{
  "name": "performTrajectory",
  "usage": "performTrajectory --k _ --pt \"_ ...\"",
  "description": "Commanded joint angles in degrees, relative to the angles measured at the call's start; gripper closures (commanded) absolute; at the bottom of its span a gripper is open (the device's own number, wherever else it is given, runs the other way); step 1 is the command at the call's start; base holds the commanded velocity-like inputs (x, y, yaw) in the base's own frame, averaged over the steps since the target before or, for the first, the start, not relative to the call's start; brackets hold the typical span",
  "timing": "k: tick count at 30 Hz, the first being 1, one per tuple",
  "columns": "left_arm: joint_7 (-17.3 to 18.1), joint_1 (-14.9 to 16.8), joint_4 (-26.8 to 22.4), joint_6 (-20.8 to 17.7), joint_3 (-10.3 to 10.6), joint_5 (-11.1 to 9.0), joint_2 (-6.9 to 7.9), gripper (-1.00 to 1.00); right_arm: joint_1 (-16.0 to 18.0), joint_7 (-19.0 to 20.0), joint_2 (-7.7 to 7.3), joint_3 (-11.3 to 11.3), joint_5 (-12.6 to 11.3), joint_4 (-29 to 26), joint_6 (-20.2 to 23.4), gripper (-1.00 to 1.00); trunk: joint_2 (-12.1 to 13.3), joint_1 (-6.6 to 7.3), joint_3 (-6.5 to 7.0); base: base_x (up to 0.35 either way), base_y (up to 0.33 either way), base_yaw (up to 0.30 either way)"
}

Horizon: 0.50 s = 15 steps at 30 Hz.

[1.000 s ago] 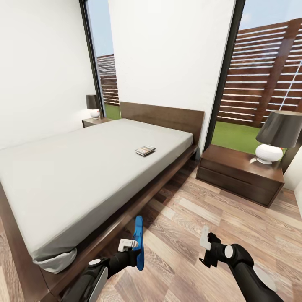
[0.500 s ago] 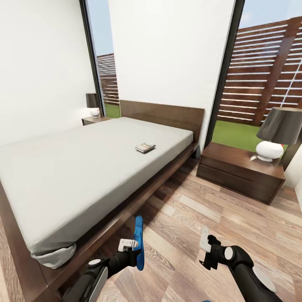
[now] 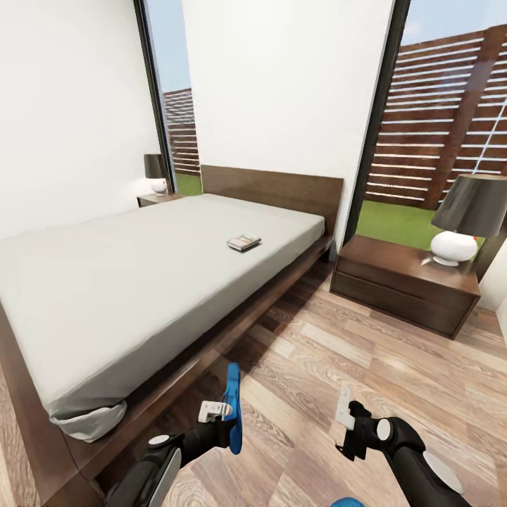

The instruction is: In the bedroom, move the book from the bed onto either nightstand, and place the two sandals side by side next to the bed.

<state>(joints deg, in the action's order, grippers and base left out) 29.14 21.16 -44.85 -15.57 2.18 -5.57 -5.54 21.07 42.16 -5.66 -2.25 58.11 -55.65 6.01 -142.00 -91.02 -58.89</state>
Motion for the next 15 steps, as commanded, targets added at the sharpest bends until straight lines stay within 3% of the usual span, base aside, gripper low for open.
performTrajectory --k 1,12,15 --pt "0.04 0.02 -0.07 -0.52 0.02 -0.58 0.0 1.0 0.02 0.28 0.02 -0.04 0.16 0.29 0.18 -1.0 -0.44 -0.21 -0.24 0.0 0.0 0.0" --pt "0.04 0.02 -0.07 -0.48 0.02 -0.58 0.0 1.0 0.02 -0.13 0.03 0.04 0.21 7.57 -0.13 -1.0 -1.36 -0.88 -2.59 0.0 0.0 0.0" --pt "0.04 0.02 -0.07 -0.48 0.02 -0.58 0.0 1.0 0.02 -2.69 -0.03 -0.02 0.24 10.59 -0.23 -1.0 -1.4 -0.96 -3.26 0.0 0.0 0.0"
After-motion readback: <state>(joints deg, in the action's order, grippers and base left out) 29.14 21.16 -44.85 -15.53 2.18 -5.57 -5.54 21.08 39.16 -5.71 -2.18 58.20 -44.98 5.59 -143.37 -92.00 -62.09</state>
